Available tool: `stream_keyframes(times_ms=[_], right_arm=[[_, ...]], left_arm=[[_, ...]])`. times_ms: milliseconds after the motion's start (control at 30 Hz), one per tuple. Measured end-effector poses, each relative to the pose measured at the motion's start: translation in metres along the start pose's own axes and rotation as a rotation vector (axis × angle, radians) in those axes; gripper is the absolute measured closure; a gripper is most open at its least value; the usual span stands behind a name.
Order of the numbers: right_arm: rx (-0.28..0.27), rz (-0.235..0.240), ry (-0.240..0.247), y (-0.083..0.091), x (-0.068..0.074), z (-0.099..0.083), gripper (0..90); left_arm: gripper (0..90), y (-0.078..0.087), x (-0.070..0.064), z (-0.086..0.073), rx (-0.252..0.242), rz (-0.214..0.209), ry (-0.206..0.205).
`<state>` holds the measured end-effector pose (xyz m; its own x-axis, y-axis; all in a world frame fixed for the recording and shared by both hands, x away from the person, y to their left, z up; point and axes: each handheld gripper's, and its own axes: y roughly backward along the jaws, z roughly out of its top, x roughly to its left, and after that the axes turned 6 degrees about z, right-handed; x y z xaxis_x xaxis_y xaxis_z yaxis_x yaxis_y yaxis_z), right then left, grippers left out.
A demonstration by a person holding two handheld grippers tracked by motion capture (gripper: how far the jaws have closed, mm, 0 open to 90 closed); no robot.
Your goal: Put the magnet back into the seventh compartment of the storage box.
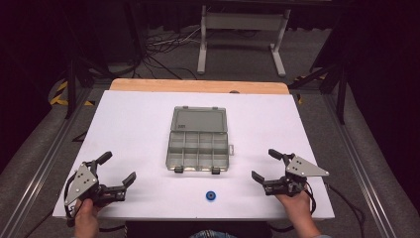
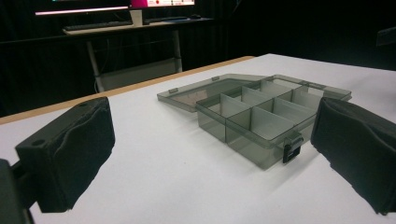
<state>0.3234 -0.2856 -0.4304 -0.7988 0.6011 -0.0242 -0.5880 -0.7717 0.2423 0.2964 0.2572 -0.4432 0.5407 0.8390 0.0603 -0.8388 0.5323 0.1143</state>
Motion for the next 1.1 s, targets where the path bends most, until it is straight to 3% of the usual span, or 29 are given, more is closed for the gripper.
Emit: stream_keyframes(times_ms=[367,533,1100], right_arm=[[0.009,-0.001,0.008,-0.0004,0.0007,0.0013,3.7],[0.011,-0.006,0.021,-0.0002,0.0022,0.0028,3.7],[0.034,0.003,0.052,-0.0016,0.0065,0.0063,3.7]], left_arm=[[0.4,0.0003,0.0007,-0.0001,-0.004,-0.001,0.003],[0.5,0.0009,0.0022,-0.0005,-0.017,-0.001,0.025],[0.5,0.0011,0.0014,0.0003,-0.012,0.004,0.009]])
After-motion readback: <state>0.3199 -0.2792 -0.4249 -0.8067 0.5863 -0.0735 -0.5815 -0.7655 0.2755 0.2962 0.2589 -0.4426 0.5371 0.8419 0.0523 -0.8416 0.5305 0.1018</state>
